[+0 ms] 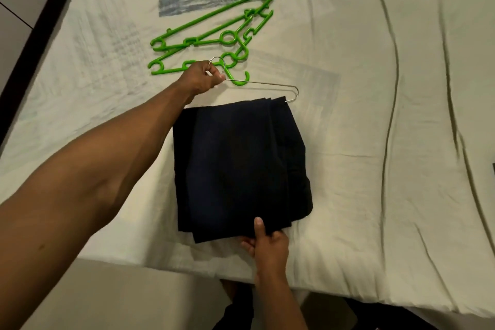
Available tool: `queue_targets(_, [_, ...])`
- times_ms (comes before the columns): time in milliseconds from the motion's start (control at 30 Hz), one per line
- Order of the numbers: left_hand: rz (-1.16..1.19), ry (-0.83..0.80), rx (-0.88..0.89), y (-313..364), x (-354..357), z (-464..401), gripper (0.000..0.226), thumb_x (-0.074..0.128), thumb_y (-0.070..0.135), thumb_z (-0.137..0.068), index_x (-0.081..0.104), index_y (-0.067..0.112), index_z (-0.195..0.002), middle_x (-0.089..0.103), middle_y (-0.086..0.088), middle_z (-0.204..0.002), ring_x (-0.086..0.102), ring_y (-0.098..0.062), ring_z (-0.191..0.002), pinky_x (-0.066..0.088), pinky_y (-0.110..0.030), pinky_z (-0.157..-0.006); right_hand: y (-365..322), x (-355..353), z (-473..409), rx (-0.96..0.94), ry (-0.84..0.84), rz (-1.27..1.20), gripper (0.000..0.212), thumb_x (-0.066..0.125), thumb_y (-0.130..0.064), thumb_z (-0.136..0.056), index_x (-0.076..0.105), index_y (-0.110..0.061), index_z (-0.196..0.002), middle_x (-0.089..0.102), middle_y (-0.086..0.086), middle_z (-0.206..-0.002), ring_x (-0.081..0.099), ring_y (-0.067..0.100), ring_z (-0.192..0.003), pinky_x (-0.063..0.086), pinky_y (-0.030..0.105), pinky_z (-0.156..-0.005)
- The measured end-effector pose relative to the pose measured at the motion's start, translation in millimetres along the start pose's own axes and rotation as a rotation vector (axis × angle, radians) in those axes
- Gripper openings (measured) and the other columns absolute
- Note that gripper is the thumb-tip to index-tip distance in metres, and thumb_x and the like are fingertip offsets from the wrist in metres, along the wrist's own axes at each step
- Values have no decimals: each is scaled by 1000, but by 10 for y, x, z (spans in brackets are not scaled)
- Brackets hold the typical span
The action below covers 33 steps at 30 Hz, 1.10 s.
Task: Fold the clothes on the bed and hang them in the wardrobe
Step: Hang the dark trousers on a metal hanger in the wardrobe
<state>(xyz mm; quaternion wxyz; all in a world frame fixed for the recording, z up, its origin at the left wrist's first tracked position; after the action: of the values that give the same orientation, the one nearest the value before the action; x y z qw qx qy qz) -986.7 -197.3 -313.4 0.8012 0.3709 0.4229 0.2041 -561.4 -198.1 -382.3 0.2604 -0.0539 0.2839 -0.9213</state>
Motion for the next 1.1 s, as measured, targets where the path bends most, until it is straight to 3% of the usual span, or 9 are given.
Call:
queue_targets(233, [27, 71, -203, -526, 76, -298, 31, 79, 28, -84, 52, 21, -72, 60, -9, -74, 54, -19, -60, 47, -28, -58, 36, -35, -153, 26, 18, -4, 12, 68, -23, -92, 60, -15, -90, 72, 9, -84, 73, 23, -62, 58, 28, -50])
queue_targets(333, [58, 98, -214, -702, 70, -429, 26, 79, 31, -73, 55, 21, -71, 70, -13, -84, 62, -26, -76, 50, -37, -68, 75, -26, -209, 64, 4, 23, 20, 67, -24, -93, 61, -8, -102, 73, 14, -89, 73, 23, -59, 55, 27, -46])
queue_targets(433, [56, 66, -138, -370, -3, -265, 21, 75, 15, -83, 56, 20, -76, 70, -17, -99, 61, -22, -80, 47, -27, -67, 112, -10, -240, 128, -27, 39, 26, 66, -23, -95, 58, -8, -115, 72, 17, -99, 73, 24, -61, 55, 28, -47])
queue_targets(500, [39, 49, -77, -139, -80, -138, 21, 70, 12, -90, 53, 20, -79, 66, -15, -90, 56, -9, -64, 41, -18, -53, 114, -17, -243, 172, -71, 73, 24, 67, -24, -95, 56, -11, -113, 71, 17, -98, 71, 26, -57, 54, 29, -46])
queue_targets(567, [33, 37, -17, 21, -147, -24, 24, 69, 16, -92, 50, 22, -79, 60, -11, -79, 48, -4, -54, 36, -15, -46, 85, -79, -206, 215, -132, 199, 25, 67, -30, -95, 61, -7, -99, 70, 14, -79, 63, 24, -50, 51, 29, -47])
queue_targets(633, [34, 53, 55, 146, -227, 85, 26, 71, 23, -90, 49, 25, -76, 59, -9, -76, 49, -10, -60, 38, -22, -55, 44, -230, -135, 231, -180, 473, 36, 64, -40, -95, 66, -5, -83, 68, 10, -63, 61, 23, -50, 54, 32, -53])
queue_targets(733, [12, 107, 141, 307, -369, 278, 23, 69, 36, -85, 50, 28, -75, 56, -1, -68, 47, -14, -63, 34, -30, -64, -240, -528, -94, 67, -108, 787, 39, 61, -39, -95, 68, -9, -72, 69, 4, -57, 67, 21, -51, 61, 34, -61])
queue_targets(933, [-7, 210, 351, 820, -724, 816, 18, 64, 25, -92, 49, 23, -83, 45, 8, -65, 43, -10, -64, 39, -30, -68, -1305, -465, 96, -412, 56, 890, 34, 53, -35, -99, 63, -18, -71, 68, -1, -64, 66, 19, -66, 48, 31, -66])
queue_targets(1100, [-29, 239, 442, 1255, -1000, 1610, 16, 62, 27, -90, 48, 33, -83, 55, 4, -71, 44, -5, -62, 39, -28, -67, -2053, -84, 553, -731, 114, 720, 16, 58, -27, -97, 63, -14, -106, 68, 0, -98, 62, 18, -90, 43, 30, -78])
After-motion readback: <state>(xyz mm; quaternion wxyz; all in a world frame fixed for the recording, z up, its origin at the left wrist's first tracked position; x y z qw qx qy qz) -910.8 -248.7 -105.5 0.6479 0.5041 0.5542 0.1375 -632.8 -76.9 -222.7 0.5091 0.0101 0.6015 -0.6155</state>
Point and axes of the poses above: each hand's wrist, its own z-axis away from the middle knuckle, its own x-axis out of the palm, y = z × x, the point moved 9 cm from there along -z, towards the middle knuckle
